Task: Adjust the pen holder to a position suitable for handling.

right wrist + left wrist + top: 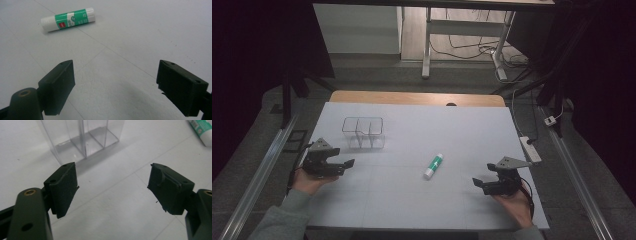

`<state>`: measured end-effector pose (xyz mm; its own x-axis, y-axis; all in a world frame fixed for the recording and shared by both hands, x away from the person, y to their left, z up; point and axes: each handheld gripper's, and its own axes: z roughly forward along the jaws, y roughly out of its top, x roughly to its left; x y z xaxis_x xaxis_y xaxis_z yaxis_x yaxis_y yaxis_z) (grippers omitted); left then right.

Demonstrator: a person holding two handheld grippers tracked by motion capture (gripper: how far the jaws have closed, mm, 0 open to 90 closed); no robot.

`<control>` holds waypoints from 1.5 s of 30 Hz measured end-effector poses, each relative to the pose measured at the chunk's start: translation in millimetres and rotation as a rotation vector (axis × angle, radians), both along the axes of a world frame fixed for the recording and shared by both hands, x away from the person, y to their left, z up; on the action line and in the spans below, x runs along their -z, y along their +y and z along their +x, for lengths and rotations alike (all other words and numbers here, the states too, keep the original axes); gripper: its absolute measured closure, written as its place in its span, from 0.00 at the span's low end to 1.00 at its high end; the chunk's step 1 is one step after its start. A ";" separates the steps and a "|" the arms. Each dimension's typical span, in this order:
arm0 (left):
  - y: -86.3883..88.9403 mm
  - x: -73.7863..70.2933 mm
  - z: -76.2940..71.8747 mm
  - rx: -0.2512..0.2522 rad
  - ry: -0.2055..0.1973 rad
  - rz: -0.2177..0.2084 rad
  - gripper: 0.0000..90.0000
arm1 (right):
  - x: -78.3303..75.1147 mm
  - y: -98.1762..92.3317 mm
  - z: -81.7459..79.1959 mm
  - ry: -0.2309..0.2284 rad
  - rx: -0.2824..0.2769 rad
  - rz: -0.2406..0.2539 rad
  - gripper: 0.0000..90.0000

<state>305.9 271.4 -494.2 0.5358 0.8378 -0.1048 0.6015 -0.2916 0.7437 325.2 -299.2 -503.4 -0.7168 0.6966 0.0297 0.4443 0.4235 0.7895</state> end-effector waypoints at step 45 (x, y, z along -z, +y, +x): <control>33.1 8.5 91.1 -0.118 0.087 0.143 0.98 | 4.1 0.7 2.3 0.023 0.003 -0.014 0.16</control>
<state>397.0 304.6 -502.8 0.4271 0.9040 -0.0216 0.6981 -0.3144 0.6433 327.5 -298.5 -507.5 -0.7142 0.6990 0.0362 0.4634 0.4335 0.7729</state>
